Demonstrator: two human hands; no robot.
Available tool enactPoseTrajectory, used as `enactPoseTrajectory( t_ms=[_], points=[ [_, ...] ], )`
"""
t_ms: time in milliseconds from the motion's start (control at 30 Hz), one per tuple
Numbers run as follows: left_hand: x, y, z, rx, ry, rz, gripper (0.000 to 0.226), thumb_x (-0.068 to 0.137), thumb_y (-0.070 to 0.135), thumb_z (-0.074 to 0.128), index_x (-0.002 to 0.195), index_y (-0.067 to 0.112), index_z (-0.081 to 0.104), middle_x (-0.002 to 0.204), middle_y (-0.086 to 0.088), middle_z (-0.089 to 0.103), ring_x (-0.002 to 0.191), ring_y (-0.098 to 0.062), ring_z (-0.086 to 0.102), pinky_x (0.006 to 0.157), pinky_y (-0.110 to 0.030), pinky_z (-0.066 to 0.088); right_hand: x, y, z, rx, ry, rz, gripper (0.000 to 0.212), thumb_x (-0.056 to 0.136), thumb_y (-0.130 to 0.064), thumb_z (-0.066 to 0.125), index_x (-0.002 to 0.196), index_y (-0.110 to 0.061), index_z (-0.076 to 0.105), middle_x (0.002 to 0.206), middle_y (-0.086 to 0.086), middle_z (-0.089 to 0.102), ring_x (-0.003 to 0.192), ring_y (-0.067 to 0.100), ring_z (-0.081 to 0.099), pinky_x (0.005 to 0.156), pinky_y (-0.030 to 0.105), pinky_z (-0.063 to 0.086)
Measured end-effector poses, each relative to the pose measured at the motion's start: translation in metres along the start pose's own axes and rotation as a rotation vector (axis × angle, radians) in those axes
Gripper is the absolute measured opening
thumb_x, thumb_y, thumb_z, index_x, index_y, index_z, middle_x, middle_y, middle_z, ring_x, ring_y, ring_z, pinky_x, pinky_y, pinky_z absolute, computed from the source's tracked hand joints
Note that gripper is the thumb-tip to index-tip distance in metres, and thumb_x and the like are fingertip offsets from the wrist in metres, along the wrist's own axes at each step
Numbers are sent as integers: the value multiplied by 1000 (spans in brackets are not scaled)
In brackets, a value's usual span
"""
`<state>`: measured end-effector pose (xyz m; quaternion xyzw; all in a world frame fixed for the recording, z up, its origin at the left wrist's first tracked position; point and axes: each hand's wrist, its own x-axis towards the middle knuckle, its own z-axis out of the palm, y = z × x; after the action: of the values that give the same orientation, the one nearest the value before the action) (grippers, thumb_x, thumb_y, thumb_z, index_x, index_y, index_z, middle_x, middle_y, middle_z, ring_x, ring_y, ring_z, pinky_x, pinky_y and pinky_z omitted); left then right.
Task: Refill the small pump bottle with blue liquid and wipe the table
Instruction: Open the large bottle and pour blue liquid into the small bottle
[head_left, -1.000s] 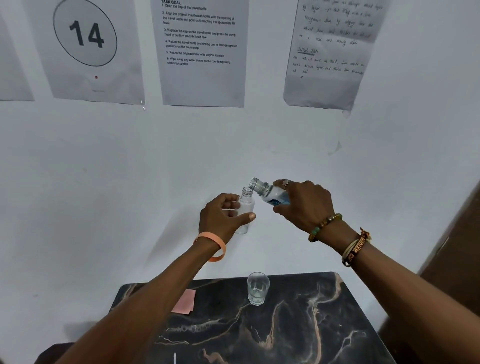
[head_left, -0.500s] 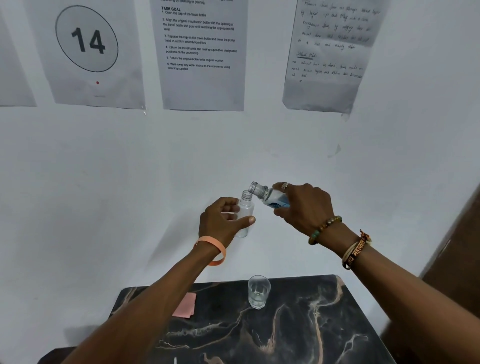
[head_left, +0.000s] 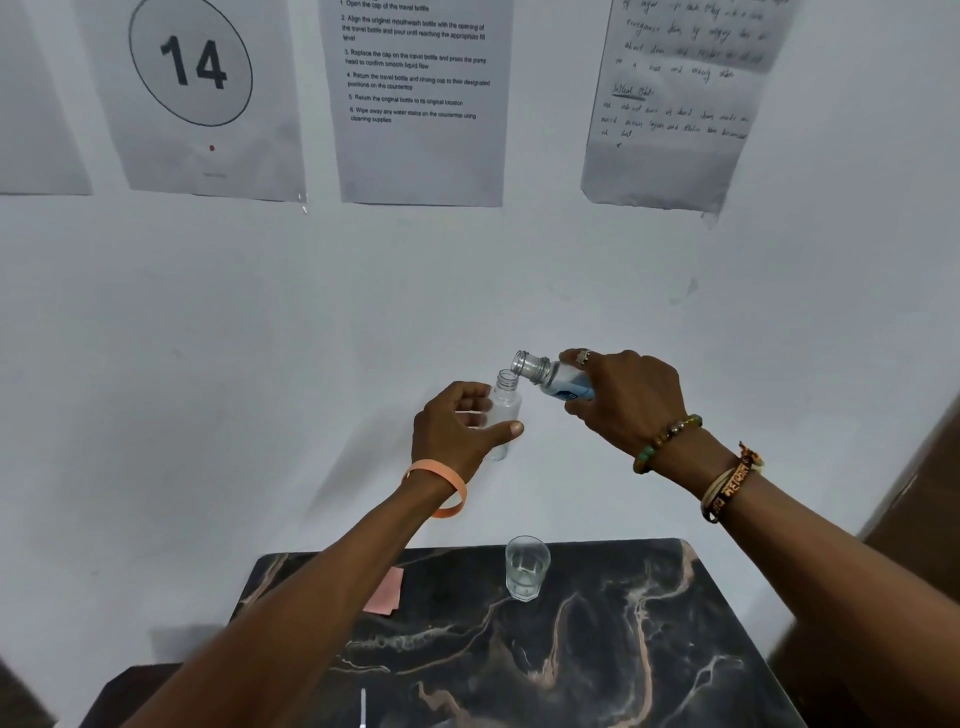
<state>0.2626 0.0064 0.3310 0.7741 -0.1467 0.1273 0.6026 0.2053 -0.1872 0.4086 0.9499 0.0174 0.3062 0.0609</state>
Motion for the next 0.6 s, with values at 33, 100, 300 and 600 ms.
enactPoseTrajectory(
  t_ms=[33, 100, 300, 600],
  points=[
    [0, -1, 0, -2, -2, 1, 53, 61, 40, 87, 105, 30, 60, 98, 10, 66, 85, -9, 65, 64, -11, 47, 0, 0, 0, -12, 1, -6, 52, 79, -40, 66, 129, -37, 53, 94, 1, 71, 84, 28, 64, 59, 27, 30],
    [-1, -2, -1, -7, -4, -3, 54, 60, 39, 88, 105, 29, 61, 98, 9, 67, 85, -8, 66, 65, -12, 49, -1, -2, 0, -23, 7, -19, 52, 79, -40, 67, 129, -37, 54, 93, 1, 71, 84, 29, 65, 60, 27, 30],
    [-3, -3, -6, -5, -16, -1, 51, 58, 39, 89, 100, 31, 61, 92, 15, 67, 80, -3, 65, 62, -8, 48, -3, -5, -1, -23, 29, -59, 52, 79, -39, 71, 128, -33, 57, 94, 5, 72, 86, 31, 65, 62, 28, 31],
    [-7, -10, -10, 17, -2, -21, 52, 57, 43, 88, 100, 36, 58, 89, 20, 63, 78, 1, 63, 59, -6, 43, -7, -9, 3, -7, 8, -61, 50, 79, -37, 70, 128, -31, 57, 93, 6, 72, 85, 33, 64, 62, 30, 34]
  ],
)
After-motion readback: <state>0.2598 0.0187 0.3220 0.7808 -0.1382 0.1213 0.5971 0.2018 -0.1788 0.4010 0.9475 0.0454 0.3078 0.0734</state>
